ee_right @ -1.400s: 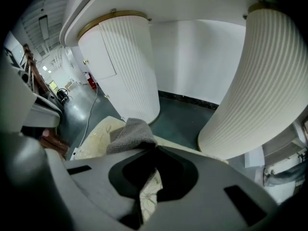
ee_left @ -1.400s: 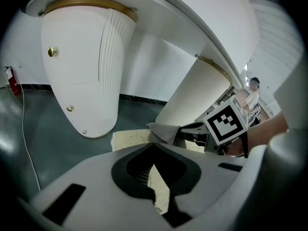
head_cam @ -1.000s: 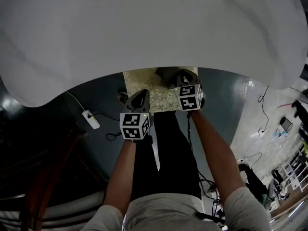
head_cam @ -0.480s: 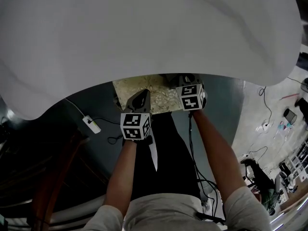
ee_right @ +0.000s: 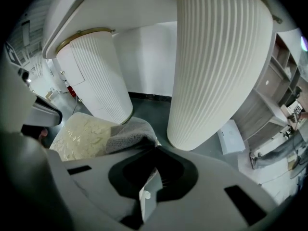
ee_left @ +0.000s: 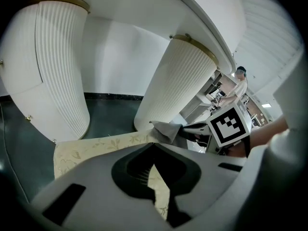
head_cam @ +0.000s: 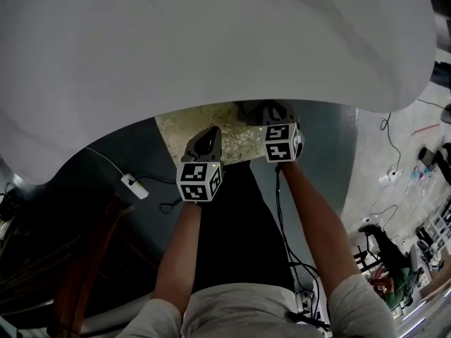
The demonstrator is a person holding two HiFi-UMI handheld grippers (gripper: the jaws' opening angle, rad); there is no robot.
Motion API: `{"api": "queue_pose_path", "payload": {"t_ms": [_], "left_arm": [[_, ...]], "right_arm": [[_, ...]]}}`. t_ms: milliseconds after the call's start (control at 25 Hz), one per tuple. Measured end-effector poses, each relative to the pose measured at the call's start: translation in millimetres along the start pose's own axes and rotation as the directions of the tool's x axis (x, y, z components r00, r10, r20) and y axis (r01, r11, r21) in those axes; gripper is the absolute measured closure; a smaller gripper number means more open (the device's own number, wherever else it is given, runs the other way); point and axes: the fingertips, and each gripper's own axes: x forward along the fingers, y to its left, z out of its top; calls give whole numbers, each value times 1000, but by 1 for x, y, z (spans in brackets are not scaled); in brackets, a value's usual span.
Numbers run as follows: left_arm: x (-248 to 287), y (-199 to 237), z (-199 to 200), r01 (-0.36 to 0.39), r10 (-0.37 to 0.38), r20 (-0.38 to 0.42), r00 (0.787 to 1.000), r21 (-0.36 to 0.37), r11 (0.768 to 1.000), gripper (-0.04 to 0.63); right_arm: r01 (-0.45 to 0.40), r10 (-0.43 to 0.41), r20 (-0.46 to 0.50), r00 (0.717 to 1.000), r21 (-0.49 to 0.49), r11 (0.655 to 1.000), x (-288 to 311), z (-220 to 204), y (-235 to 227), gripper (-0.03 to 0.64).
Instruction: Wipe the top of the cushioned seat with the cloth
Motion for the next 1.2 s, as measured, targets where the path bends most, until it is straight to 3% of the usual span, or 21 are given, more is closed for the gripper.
{"api": "queue_pose_path", "payload": {"t_ms": [240,400,600,880,1040,1200], "left_arm": [[-26,-18,12,20,-21,63,998,28,999,581],[-47,-29,30,5,-13,113,994,78,997,581],[-89,-35,45,-32,15,183,983,87,996,581],[-166,-63,75,-111,74,293,953,112,987,581],[-211,-78,91,-117,72,348,935,111,987,581],[-252,-89,102,-163,89,389,917,163,973,581]], "right_arm": [[61,-63,99,993,24,998,-36,11,0,603],[46,-60,208,976,68,997,-71,32,7,603],[5,-24,292,956,65,998,-127,50,35,603],[-33,-9,411,911,93,995,-226,88,70,603],[-22,-11,461,887,66,998,-272,106,85,603],[-13,-22,499,866,65,998,-310,118,93,603]]}}
